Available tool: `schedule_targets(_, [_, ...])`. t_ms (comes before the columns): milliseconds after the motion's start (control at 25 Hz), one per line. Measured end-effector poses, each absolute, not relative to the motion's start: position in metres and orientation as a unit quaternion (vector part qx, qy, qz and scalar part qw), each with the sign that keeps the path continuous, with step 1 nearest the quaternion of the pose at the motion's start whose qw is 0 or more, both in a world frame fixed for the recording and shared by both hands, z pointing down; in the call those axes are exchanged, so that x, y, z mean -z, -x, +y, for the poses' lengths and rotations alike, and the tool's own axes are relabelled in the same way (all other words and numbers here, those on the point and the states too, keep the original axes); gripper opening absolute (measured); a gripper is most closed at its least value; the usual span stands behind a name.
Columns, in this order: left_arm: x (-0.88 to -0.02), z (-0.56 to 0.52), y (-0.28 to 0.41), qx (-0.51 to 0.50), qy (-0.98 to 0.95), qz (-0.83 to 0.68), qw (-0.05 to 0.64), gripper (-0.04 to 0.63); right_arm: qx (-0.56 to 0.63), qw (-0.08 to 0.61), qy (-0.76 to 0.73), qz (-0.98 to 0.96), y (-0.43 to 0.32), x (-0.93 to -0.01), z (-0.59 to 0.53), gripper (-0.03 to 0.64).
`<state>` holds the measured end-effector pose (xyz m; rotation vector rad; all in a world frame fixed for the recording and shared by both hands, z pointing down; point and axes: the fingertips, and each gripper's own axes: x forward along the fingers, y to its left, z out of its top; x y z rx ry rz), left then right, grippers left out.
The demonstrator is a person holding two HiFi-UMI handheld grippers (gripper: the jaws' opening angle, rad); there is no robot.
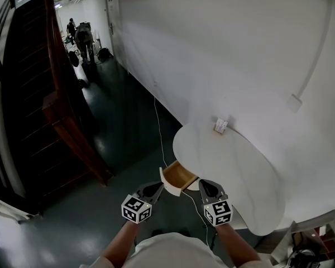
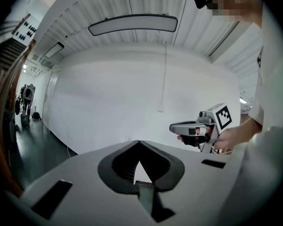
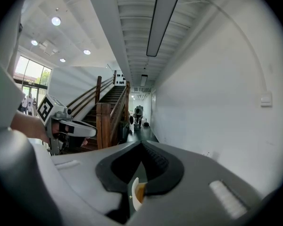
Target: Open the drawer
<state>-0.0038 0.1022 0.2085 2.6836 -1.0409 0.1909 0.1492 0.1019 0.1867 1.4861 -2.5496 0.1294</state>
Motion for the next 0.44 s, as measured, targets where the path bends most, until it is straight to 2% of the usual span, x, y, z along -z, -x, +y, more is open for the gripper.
schedule_targets(440, [-0.2151, 0.1024, -0.0005, -0.069, -0.923, -0.356, 0.131, 0.008, -0.042, 0.105, -0.495, -0.861, -0.153, -0.1936, 0.1017, 0.011])
